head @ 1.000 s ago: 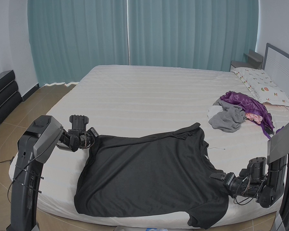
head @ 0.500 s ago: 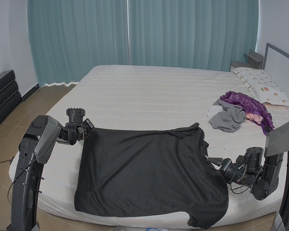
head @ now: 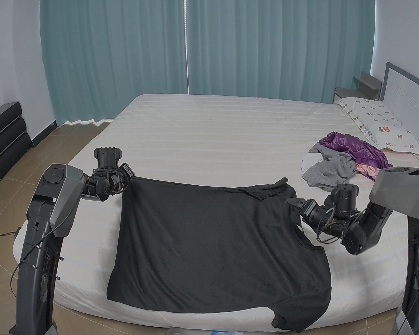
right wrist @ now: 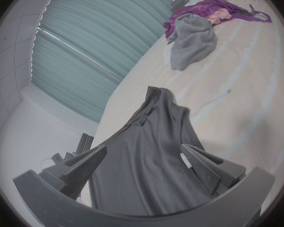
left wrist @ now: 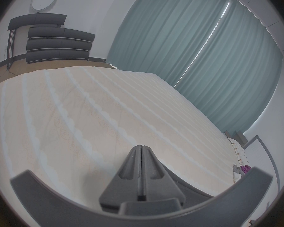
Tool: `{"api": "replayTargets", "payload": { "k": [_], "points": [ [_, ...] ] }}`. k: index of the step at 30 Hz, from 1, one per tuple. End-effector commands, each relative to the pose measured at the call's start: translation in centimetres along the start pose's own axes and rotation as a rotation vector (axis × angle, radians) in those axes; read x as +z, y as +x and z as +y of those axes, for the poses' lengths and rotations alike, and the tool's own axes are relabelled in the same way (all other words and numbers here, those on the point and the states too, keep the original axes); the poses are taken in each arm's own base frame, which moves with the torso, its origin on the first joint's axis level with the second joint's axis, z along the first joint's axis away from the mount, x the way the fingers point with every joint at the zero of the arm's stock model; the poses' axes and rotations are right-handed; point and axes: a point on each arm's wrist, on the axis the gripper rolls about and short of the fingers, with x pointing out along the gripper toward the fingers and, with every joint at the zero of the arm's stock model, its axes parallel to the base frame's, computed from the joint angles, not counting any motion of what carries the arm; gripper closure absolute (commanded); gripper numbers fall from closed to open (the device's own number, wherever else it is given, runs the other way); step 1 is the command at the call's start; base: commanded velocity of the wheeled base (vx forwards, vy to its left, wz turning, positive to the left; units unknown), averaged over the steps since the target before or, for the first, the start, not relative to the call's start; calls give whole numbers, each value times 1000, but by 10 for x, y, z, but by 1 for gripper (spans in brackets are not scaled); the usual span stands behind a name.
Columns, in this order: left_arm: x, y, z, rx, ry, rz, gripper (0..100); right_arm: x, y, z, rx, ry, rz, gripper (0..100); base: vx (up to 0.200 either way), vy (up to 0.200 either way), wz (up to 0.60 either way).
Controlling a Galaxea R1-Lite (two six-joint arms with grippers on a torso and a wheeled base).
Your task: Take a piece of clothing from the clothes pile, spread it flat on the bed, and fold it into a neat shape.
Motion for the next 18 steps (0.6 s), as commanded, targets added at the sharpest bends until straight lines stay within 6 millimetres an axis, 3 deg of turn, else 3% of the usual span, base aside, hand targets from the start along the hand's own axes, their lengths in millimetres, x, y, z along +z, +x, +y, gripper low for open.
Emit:
{"api": "replayTargets", "payload": {
  "k": [1,7,18],
  "points": [
    [7,-3,-6,-6,17,-22,100,25,60,-4,-87,-55,-48,0,0,0,0],
    [10,-3,-5,-4,38,-33,100,48,83,-7,-155,-67,-69,0,0,0,0],
    [19,-5,-2,13,28,-77,100,55,107,-21,-188,-92,-57,0,0,0,0]
  ]
}}
